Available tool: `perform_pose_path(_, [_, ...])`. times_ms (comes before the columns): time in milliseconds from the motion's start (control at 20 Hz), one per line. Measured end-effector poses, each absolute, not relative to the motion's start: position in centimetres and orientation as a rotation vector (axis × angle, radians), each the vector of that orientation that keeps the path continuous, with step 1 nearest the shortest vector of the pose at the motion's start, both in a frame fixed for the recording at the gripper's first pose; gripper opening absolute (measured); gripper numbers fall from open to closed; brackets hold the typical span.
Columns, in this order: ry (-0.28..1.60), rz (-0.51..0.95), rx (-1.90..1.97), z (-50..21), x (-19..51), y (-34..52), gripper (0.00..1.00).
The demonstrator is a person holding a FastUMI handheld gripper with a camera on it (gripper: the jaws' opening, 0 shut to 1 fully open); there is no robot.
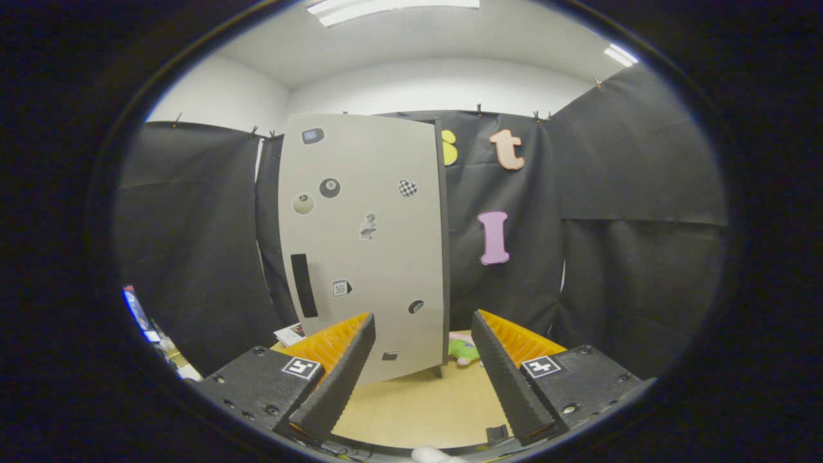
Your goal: Open the shoe cabinet door, grab the shoes and put them into the shoe cabinet, then close the shoe cabinet door.
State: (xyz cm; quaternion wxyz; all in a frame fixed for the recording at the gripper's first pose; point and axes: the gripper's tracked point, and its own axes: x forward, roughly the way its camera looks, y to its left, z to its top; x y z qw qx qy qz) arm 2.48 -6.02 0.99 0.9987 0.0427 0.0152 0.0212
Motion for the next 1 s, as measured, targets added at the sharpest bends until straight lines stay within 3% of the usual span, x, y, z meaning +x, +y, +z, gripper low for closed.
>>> perform_pose_path(1000, [0.006,0.006,0.062,0.8,1.6,-7.9,0.99])
